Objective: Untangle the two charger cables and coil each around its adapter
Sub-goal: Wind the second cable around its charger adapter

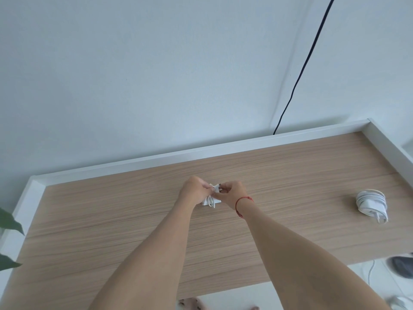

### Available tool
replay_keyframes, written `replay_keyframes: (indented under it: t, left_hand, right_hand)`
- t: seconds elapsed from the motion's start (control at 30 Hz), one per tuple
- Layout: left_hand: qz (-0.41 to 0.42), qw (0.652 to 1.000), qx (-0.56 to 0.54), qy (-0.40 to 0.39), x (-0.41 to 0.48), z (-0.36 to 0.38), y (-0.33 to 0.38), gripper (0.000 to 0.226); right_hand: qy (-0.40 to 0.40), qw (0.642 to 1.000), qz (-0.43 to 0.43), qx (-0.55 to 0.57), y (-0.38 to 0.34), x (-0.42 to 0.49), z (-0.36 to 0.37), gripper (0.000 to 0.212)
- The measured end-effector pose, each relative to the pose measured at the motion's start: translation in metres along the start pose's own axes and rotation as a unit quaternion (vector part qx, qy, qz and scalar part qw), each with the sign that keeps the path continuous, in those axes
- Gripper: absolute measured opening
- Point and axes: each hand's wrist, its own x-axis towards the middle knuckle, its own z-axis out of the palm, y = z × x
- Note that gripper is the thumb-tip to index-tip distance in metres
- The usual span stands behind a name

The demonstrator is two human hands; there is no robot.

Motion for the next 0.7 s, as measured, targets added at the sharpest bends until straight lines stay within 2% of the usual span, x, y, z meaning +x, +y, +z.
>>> replay_keyframes:
  t: [0.07,0.2,0.37,0.47,0.57,0.6,0.7]
  left_hand:
    - [-0.012,1.0,0.0,0.012,0.0,0.002,0.0,0.01]
    - [-0.022,0.999,0.0,0.05,-0.004,0.009,0.0,0.002]
    - [-0.071,0.994,-0.038,0.075,-0.006,0.01,-0.003,0.032]
    - [-0.11,0.991,-0.05,0.062,0.0,0.008,0.0,0.031]
    - [-0.168,0.983,-0.053,0.055,0.014,0.008,-0.004,0.059]
    - [-0.183,0.981,-0.047,0.05,0.013,0.006,-0.003,0.061]
    - [-0.192,0.98,-0.028,0.037,0.007,-0.001,0.01,0.048]
  right_hand:
    - [-0.025,1.0,0.006,-0.011,-0.001,0.0,-0.006,0.002]
    - [-0.009,0.999,0.032,0.031,0.001,0.003,-0.006,0.029]
    - [-0.003,1.0,0.007,0.014,-0.002,0.0,-0.002,0.03]
    - [-0.008,1.0,0.004,-0.003,-0.002,-0.001,-0.002,0.03]
    - [-0.017,1.0,0.011,-0.008,-0.004,-0.002,-0.002,0.032]
    - [-0.022,1.0,0.014,-0.01,-0.004,-0.002,-0.002,0.032]
    - [-0.029,0.999,0.018,-0.012,-0.005,-0.002,-0.005,0.033]
